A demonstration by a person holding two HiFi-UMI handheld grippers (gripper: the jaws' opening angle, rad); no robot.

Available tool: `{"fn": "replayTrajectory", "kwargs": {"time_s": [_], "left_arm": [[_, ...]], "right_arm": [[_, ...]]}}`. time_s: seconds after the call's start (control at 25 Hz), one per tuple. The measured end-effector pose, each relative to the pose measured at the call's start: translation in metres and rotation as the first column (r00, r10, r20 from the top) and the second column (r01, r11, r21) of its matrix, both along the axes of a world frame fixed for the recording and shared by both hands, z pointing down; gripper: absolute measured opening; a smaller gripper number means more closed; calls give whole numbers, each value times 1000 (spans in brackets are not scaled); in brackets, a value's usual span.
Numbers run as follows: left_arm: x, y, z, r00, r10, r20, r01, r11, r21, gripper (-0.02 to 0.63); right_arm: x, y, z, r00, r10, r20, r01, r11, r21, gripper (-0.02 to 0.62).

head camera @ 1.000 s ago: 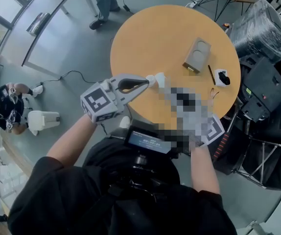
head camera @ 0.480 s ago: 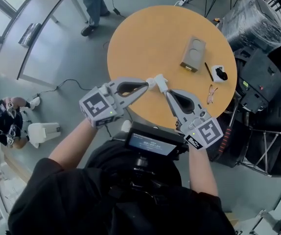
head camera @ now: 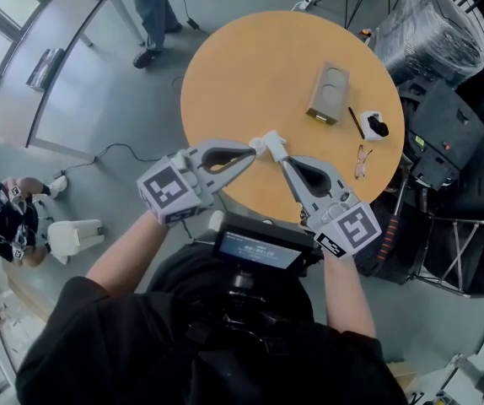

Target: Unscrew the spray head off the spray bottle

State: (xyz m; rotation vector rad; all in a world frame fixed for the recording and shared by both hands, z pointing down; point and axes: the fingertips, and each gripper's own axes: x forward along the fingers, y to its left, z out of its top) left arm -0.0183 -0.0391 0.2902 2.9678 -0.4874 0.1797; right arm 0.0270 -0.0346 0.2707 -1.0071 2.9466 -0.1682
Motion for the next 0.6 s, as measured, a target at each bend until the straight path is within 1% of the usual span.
{"fn": "replayTrajectory", "kwargs": {"time_s": [0.6], "left_arm": [[-2, -6, 8, 1000, 18, -5, -18, 1000, -9, 6]], "right_arm": [[-4, -9, 6, 1000, -6, -18, 6, 1000, -8, 9]]}}
